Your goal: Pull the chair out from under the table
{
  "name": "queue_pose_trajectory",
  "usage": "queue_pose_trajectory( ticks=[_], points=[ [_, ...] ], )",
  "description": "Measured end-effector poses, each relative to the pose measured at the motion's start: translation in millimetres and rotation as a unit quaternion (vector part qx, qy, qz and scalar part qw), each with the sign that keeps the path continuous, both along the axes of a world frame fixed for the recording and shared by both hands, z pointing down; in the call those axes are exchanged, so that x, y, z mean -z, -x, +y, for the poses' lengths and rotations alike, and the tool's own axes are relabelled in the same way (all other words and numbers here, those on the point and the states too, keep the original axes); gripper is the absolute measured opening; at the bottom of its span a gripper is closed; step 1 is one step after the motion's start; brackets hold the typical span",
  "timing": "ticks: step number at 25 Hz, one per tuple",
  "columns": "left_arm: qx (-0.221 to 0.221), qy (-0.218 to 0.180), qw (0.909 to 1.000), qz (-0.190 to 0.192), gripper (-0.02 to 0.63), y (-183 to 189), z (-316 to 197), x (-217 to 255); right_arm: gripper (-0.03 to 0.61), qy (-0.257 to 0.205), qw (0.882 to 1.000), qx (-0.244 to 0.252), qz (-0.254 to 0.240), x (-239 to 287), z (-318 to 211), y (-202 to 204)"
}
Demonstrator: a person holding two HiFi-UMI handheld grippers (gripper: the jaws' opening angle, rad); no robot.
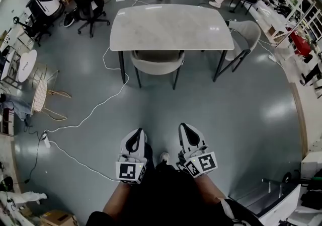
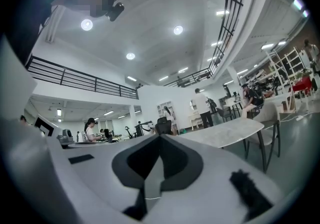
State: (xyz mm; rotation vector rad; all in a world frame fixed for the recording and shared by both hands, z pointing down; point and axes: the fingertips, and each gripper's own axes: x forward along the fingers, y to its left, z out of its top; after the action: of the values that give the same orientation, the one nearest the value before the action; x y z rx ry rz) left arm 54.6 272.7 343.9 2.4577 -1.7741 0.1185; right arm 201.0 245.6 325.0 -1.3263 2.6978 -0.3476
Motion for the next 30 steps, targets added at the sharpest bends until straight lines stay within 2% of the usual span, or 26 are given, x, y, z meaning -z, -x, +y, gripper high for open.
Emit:
queue_pose_trajectory(
  ticks=[3,7,15,24,30],
  points=[
    [0.002,0.005,1.0,-0.001,0.008,2.3,-9.7,-7.1,0.017,0.003,1.0,0.003,0.003,-3.7,-8.7,6.9],
    [-0.018,0.001,0.9998,0.001,0.008,2.3,-33.0,-13.2,0.016,0.002,1.0,-0.001,0.012,-9.1,-29.0,16.0],
    [-0.037,-0.004,0.9991,0.023,0.008,27.4,-103.4,-12.9,0.017,0.003,0.999,-0.007,0.035,-12.6,-82.4,44.5],
    [-0.057,0.002,0.9979,0.029,0.008,74.3,-187.3,-8.1,0.017,0.006,0.998,-0.024,0.06,-13.4,-154.1,90.1],
    [-0.086,0.003,0.9959,0.028,0.008,98.7,-227.7,-15.8,0.017,0.015,0.996,-0.047,0.073,-14.0,-196.5,112.3]
  ],
)
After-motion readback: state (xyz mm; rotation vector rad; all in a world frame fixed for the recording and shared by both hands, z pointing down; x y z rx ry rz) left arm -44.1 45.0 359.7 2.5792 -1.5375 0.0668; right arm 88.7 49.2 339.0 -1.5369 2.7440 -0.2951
